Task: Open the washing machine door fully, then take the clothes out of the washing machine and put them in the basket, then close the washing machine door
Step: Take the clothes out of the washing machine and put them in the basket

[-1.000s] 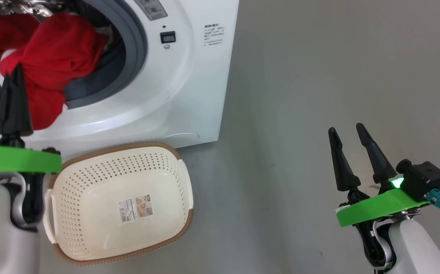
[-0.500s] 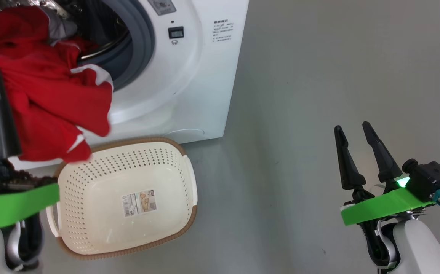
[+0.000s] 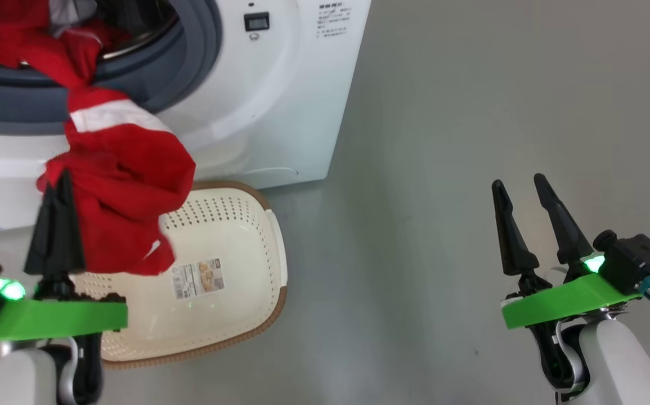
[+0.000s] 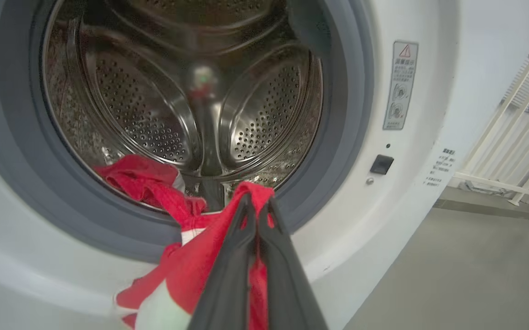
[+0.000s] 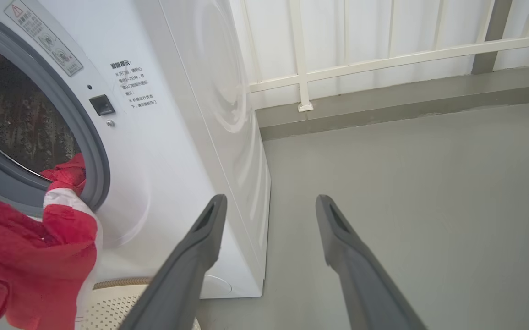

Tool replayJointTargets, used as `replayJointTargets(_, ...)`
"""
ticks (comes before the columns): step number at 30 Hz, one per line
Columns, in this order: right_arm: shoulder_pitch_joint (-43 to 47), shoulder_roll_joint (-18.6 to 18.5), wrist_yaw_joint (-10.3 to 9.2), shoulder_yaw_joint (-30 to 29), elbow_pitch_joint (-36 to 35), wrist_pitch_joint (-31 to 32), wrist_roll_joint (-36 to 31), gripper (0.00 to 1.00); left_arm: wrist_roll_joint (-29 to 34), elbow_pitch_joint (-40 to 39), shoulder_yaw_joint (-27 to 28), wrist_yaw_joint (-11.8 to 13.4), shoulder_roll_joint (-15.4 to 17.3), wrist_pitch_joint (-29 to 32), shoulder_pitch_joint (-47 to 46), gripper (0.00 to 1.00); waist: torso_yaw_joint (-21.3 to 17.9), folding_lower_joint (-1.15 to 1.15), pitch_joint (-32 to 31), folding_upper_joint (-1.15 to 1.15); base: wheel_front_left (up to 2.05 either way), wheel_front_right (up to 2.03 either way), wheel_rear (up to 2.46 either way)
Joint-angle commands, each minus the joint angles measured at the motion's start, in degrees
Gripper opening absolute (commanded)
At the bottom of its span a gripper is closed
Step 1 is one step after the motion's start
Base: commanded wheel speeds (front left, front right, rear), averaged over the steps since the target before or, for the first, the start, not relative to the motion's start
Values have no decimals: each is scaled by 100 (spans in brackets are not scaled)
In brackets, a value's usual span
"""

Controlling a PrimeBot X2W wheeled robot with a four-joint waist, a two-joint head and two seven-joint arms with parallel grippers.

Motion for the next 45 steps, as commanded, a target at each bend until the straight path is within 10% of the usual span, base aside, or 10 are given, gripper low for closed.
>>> replayJointTargets(1, -127, -3, 35, 149, -164, -37, -27, 100, -16, 3, 147, 4, 85, -23, 17, 0, -35, 0, 141, 0, 0, 0, 0)
replayJointTargets(45, -952, 21, 35, 466, -550, -37, 146, 100, 431, 5517, -890, 4, 1051, -23, -2768, 0, -253, 0, 2535, 0, 0, 0, 0)
